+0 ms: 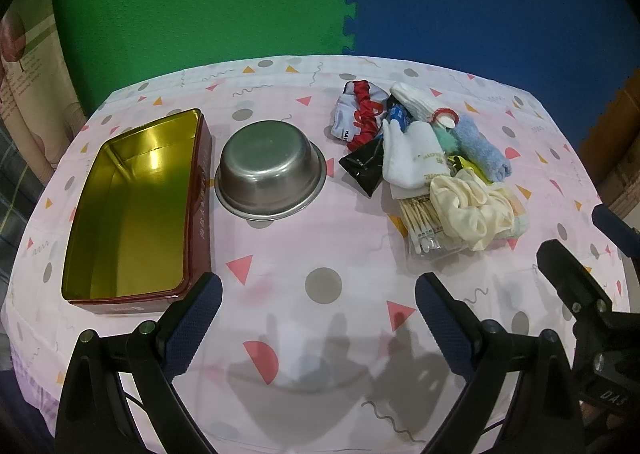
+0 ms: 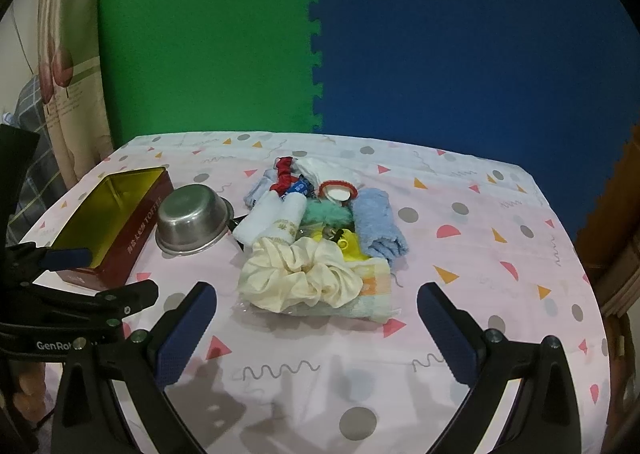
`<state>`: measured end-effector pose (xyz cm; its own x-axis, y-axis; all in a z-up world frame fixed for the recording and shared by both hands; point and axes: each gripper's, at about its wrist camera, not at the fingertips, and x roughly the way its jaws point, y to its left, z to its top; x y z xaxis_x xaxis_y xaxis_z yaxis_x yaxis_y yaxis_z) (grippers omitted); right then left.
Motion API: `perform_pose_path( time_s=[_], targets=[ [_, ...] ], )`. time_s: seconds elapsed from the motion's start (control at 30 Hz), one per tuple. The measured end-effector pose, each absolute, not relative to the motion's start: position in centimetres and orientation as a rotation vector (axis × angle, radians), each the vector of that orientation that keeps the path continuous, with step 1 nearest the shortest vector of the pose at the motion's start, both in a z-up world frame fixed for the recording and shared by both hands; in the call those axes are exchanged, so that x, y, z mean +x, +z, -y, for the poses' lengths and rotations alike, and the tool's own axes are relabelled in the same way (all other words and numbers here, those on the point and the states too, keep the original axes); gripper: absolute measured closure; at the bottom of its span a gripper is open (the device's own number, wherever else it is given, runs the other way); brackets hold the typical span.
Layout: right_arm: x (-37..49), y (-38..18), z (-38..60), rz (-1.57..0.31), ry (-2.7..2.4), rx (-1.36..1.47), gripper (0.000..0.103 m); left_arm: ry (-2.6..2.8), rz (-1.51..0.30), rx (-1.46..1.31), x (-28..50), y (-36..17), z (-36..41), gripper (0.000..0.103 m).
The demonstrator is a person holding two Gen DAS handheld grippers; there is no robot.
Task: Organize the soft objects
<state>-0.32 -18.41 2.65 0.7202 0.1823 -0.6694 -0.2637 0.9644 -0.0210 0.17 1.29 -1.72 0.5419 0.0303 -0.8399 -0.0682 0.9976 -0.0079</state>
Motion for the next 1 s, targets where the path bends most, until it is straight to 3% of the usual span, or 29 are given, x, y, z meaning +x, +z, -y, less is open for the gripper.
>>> perform_pose_path(
  time_s=[1.0],
  targets=[
    [1.2,2.0,19.3,-0.723,0.21,-0.105,0.0,0.069,-1.006,-0.031,0.0,-2.3,-1.0,0.007]
  ],
)
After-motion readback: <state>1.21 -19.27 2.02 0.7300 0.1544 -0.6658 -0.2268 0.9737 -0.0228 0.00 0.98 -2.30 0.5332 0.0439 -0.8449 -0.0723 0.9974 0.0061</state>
